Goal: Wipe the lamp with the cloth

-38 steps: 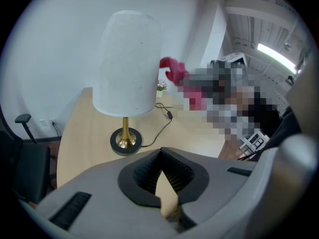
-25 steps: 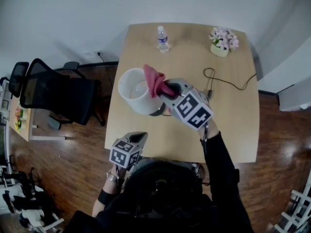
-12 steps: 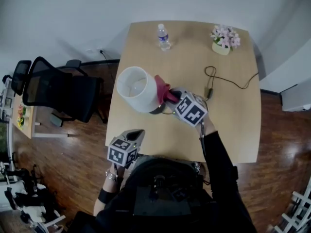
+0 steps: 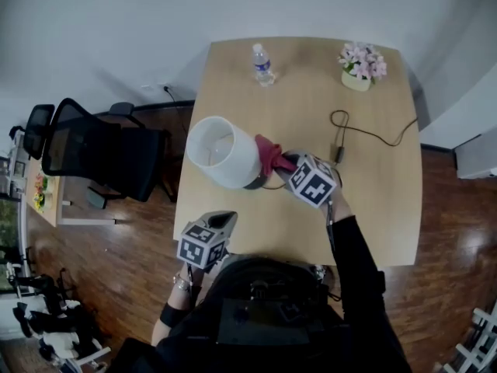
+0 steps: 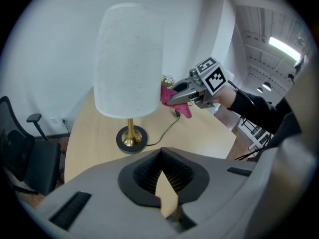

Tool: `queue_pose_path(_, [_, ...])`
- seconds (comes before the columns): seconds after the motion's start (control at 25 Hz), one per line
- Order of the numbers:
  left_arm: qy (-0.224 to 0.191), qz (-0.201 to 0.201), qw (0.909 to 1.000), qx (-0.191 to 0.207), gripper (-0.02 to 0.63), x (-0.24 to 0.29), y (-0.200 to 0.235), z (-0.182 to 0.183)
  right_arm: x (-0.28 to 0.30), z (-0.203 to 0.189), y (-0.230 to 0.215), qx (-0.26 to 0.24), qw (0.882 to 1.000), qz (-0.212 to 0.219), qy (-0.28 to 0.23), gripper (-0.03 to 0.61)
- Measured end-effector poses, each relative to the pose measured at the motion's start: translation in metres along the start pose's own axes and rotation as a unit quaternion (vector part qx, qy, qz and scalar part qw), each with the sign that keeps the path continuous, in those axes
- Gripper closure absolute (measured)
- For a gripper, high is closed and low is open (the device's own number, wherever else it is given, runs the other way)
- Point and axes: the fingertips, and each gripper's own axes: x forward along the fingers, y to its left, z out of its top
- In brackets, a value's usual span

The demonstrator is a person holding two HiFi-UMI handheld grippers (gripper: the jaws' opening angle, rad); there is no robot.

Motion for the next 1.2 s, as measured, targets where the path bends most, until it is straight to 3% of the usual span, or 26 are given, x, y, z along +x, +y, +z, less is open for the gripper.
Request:
queue_pose_path(0.24, [0.001,-0.001,1.0000,-0.004,0.618,0.002,0.004,0.001,-0.052,0.069,-0.029,-0.011,0.996,-0.016,-0.084,0.472])
queue_pose_path(0.4, [0.007,0.000,0.9999,-0.008,0.618,0.002,0.003,0.000,-0.070,0.125,-0.036,-0.049,0.989,0.010,-0.141,0.472])
queue_pose_path(0.6, [0.006,0.006,0.9999,-0.015,0.618,-0.002,0.002,-0.002,-0.068,0.169,-0.041,-0.103,0.980,0.042,-0.168,0.474])
queue_pose_path(0.72, [0.002,0.012,0.9996,-0.026,0.618,-0.004,0.005,-0.005,-0.053,0.169,-0.035,-0.148,0.977,0.061,-0.141,0.474])
queue_pose_path(0.84, [0.006,0.017,0.9991,-0.038,0.618,-0.004,0.010,-0.011,-0.035,0.157,-0.031,-0.162,0.977,0.077,-0.118,0.474])
queue_pose_path(1.2, [0.005,0.020,0.9983,-0.055,0.618,-0.001,0.021,-0.016,0.005,0.097,-0.036,-0.111,0.987,0.089,-0.069,0.476])
